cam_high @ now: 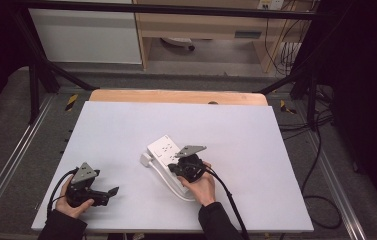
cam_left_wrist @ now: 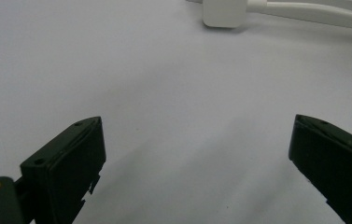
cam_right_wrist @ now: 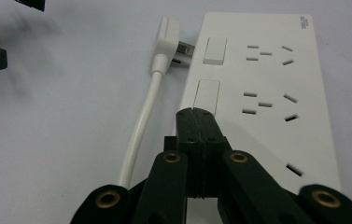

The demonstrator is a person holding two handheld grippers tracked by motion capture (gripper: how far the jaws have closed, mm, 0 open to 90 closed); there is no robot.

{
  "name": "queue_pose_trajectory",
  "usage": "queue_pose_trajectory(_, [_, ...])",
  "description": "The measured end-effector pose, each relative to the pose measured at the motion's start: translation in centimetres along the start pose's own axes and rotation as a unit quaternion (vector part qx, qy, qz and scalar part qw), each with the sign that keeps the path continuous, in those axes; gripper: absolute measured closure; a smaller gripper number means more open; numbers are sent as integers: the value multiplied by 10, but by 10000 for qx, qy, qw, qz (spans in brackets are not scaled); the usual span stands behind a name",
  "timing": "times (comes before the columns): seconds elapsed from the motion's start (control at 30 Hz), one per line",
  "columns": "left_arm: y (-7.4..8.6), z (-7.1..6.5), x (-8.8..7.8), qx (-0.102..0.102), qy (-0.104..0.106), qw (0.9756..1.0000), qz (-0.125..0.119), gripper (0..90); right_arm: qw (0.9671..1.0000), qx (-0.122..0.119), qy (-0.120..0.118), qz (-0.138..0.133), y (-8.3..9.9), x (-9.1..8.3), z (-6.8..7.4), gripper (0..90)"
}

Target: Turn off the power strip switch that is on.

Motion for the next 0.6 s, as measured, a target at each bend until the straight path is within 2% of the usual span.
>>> queue_pose_trajectory(0.6, [0,0,0,6,-10,10000,8,36,10000,-54,23,-32,0,0,1,900])
Point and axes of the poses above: each handheld gripper's, and its own axes: x roughly forward along the jaws, y roughly out of its underside, z roughly to its left, the point moved 3 cm from there along x, roughly forward along the jaws, and after that the axes turned 8 degrees about y, right-handed, at the moved point
